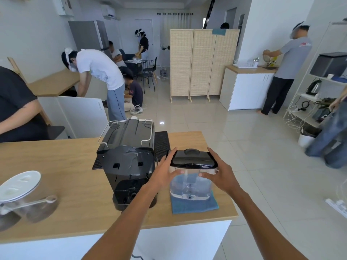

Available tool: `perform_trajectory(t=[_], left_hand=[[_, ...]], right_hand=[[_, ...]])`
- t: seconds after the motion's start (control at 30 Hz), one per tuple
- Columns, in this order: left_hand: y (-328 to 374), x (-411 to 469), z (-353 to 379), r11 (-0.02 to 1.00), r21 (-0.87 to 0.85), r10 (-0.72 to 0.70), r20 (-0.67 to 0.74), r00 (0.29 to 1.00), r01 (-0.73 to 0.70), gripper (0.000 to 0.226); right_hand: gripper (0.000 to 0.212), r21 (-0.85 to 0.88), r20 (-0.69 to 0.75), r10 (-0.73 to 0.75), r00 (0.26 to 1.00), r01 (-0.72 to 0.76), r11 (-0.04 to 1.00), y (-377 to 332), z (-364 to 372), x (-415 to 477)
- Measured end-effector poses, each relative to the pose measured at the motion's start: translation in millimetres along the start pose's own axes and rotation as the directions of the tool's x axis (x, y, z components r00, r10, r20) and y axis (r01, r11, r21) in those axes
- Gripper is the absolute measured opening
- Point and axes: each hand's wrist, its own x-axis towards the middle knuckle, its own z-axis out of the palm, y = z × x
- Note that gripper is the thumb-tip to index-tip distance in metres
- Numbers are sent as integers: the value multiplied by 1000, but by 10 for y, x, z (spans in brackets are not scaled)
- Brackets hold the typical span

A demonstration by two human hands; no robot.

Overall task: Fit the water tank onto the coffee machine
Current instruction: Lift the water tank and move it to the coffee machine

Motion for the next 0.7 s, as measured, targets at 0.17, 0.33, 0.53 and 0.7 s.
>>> perform_trajectory(t=[0.17,0.33,0.53,0.7], left_hand=[[149,-187,-155,998,-54,2,-171,985,-11,89],[310,-552,-420,990,-134,7,-309,951,-51,85],[221,-1027,-745,996,-88,-10,-449,893,-33,85],[35,-1284,-1068,998,-62,-33,-519,854,1,86]], right_hand=[[100,55,-69,-71,995,75,996,-353,-151,-51],[96,53,-76,-136,988,140,989,-726,-127,-121],[99,78,-43,-182,982,185,980,-1086,217,-166],[104,171,-3,-207,978,205,964,-1397,644,-109]])
